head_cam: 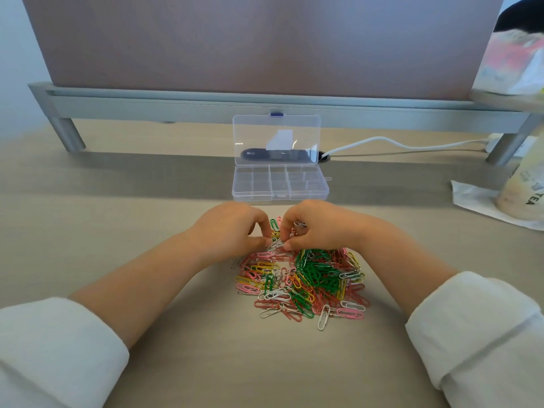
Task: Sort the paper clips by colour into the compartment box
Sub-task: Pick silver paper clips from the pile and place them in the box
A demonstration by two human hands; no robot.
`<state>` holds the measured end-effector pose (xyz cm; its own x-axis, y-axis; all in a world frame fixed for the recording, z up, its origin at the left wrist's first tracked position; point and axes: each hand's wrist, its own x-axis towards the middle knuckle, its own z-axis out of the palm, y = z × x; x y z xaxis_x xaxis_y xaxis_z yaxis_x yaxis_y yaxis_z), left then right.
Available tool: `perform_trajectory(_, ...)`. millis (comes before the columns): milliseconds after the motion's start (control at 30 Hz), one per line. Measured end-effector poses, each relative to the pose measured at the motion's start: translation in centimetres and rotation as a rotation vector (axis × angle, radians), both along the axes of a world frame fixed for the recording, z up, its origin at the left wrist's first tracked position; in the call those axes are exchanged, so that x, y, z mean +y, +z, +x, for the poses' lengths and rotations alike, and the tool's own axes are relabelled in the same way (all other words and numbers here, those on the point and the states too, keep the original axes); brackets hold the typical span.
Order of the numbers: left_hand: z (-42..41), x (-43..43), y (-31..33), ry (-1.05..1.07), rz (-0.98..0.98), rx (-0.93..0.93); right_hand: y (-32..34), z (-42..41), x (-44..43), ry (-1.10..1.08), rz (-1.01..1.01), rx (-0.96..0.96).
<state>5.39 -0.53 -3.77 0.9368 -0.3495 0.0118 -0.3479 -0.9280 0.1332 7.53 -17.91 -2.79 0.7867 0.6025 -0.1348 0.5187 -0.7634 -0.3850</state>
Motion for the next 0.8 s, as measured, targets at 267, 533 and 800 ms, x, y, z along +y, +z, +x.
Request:
perform_trajectory(267,0.06,0.08,-0.11,0.005,-0.035,0.071,-0.09,0.18,-0.23,-0.013,0.004,0.004)
perform_trajectory(533,-0.2,-0.03,-0.2,0.014,-0.213,0.129,0.5,-0.34,-0.22,-0.021,-0.008,0.015)
perform_trajectory(800,-0.01,-0.1,-0.31,0.011,-0.248,0.158,0.46,-0.22,-0.22,-0.025,-0.018,0.013)
